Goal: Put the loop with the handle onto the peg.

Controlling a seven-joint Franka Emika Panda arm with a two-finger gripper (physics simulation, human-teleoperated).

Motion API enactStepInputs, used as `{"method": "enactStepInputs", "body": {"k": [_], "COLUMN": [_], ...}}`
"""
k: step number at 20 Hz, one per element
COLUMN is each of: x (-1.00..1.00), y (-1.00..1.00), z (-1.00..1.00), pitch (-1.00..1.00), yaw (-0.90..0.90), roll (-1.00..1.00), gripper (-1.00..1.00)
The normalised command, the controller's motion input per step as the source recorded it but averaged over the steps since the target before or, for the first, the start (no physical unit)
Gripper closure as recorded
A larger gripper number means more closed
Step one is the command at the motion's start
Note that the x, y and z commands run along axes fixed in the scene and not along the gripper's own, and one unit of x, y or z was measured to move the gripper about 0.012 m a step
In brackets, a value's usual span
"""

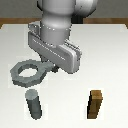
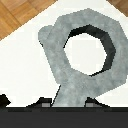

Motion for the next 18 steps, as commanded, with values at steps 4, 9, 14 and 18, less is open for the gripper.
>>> {"method": "enactStepInputs", "body": {"k": [4,9,14,18], "x": [0.00,1.00,0.40,0.00], "y": [0.00,0.00,0.00,0.25], "z": [0.50,0.00,0.00,0.00], "pitch": [0.00,0.00,0.00,0.00], "yaw": [0.00,0.00,0.00,0.00], "roll": [0.00,0.00,0.00,0.00], "gripper": [1.00,1.00,1.00,1.00]}}
